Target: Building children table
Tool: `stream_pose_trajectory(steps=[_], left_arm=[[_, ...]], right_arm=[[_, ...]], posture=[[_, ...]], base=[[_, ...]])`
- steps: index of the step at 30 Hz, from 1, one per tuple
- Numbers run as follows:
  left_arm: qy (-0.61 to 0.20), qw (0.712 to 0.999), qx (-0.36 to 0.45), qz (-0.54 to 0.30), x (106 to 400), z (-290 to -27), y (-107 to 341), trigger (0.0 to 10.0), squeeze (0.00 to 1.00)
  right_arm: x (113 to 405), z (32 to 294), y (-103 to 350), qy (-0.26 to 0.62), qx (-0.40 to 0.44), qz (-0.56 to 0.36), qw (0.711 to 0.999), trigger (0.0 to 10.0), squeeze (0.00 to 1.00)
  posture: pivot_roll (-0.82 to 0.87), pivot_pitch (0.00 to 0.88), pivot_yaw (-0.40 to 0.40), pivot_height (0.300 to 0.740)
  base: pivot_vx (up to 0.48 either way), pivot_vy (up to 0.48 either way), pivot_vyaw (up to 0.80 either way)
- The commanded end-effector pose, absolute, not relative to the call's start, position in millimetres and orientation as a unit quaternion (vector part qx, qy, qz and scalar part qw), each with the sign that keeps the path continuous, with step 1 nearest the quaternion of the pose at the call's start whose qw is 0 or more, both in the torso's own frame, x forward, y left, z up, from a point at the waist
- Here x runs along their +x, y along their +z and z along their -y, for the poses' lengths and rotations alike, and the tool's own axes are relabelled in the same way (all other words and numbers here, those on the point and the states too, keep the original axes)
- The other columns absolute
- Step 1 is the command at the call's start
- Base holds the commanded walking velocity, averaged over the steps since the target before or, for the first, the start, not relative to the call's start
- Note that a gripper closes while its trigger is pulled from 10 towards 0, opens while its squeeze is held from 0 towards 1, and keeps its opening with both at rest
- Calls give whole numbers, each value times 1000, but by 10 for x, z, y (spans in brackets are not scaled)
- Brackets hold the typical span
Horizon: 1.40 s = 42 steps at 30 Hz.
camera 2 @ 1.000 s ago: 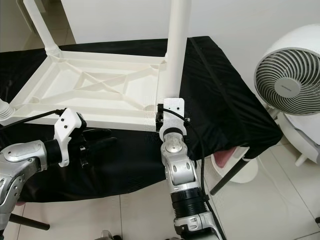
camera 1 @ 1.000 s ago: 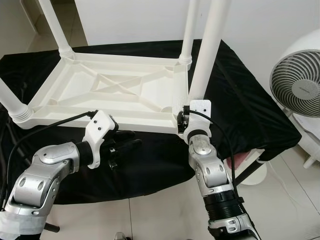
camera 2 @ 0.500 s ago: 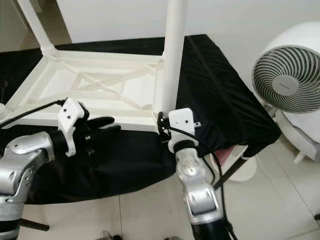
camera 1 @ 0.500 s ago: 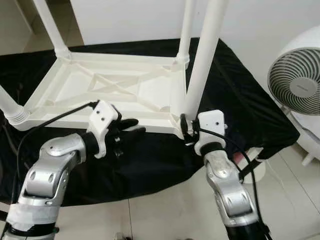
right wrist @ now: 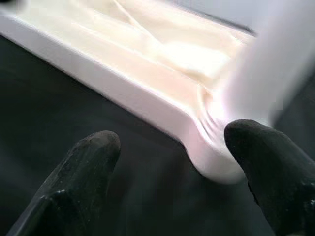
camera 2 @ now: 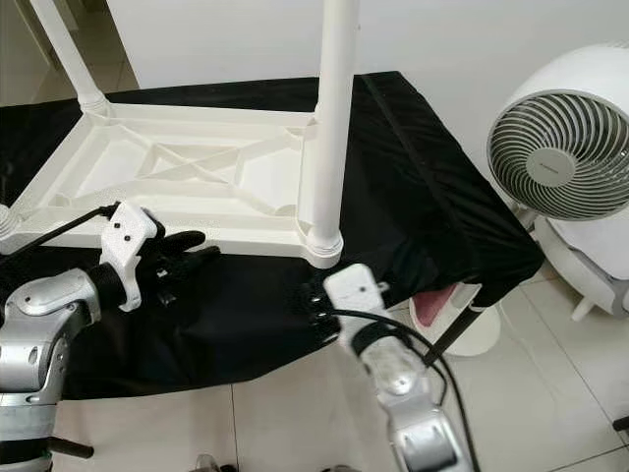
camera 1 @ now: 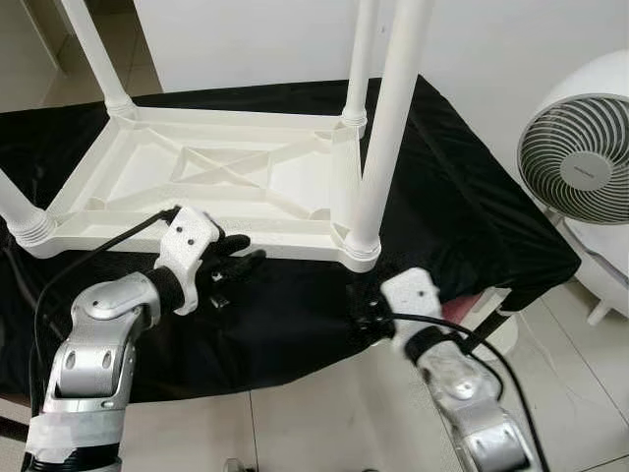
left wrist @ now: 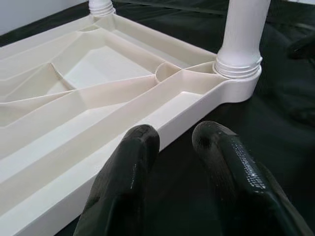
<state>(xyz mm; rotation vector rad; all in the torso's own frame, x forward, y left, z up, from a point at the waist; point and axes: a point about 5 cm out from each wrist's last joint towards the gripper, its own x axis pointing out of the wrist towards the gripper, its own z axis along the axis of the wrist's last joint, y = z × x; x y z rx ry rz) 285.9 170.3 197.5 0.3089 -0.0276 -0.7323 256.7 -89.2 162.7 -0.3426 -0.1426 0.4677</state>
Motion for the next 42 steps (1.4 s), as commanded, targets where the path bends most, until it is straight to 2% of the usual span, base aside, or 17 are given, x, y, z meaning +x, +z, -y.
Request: stream_pose_trajectory(steps=[1, 9, 15, 19, 24, 28, 30, 33, 36, 37, 38, 39, 42], left_arm=[[-77, 985, 146, 43, 2981, -2002, 1997, 10000, 0], [-25, 988, 139, 58, 3036, -2083, 2058, 10000, 0], [-20, 989, 135, 63, 3050, -2057, 2066, 10000, 0], [-18, 989, 134, 65, 3051, -2068, 2070, 10000, 0], [-15, 989, 136, 64, 3043, -2095, 2064, 10000, 0], [-10, 988, 139, 59, 3048, -2164, 2065, 10000, 0], [-9, 989, 138, 58, 3050, -2172, 2067, 10000, 0], [-7, 989, 139, 58, 3049, -2180, 2074, 10000, 0], [-8, 988, 140, 58, 3048, -2181, 2074, 10000, 0], [-8, 988, 140, 58, 3044, -2180, 2075, 10000, 0], [-8, 988, 140, 58, 3044, -2180, 2075, 10000, 0], [-9, 988, 142, 56, 3040, -2187, 2072, 10000, 0], [-19, 988, 146, 43, 3026, -2206, 2034, 10000, 0]], right_arm=[[2605, 768, 1619, 264, -145, 60, 952, 10000, 0], [2914, 403, 1641, 284, -110, 42, 952, 10000, 0], [3124, 387, 1538, 231, -113, -19, 966, 10000, 0], [3223, 610, 1534, 186, -81, -51, 978, 10000, 0], [3284, 812, 1579, 156, -72, -48, 984, 10000, 0], [3358, 1192, 1670, 98, -65, -44, 992, 10000, 0], [3374, 1238, 1685, 90, -64, -44, 993, 10000, 0], [3462, 1530, 1721, -24, -38, -60, 997, 10000, 0], [3476, 1599, 1740, -41, -37, -58, 997, 10000, 0], [3465, 1647, 1744, -50, -36, -56, 997, 9176, 0], [3465, 1647, 1744, -50, -36, -56, 997, 9176, 0], [3448, 1704, 1742, -70, -40, -53, 995, 10000, 0], [3419, 1835, 1733, -107, -47, -50, 992, 10000, 0]], posture=[[-48, 89, 23, 740], [-33, 82, 17, 740], [-25, 78, 10, 740], [-25, 80, 10, 740], [-31, 89, 16, 740], [-33, 94, 23, 740], [-33, 94, 23, 740], [-31, 94, 26, 740], [-31, 94, 26, 740], [-31, 94, 26, 740], [-31, 94, 26, 740], [-22, 91, 26, 740], [-24, 91, 29, 740]], base=[[0, 0, 0], [0, 0, 0], [0, 0, 0], [0, 0, 0], [0, 0, 0], [0, 0, 0], [0, 0, 0], [0, 0, 0], [0, 0, 0], [0, 0, 0], [0, 0, 0], [0, 0, 0], [0, 0, 0]])
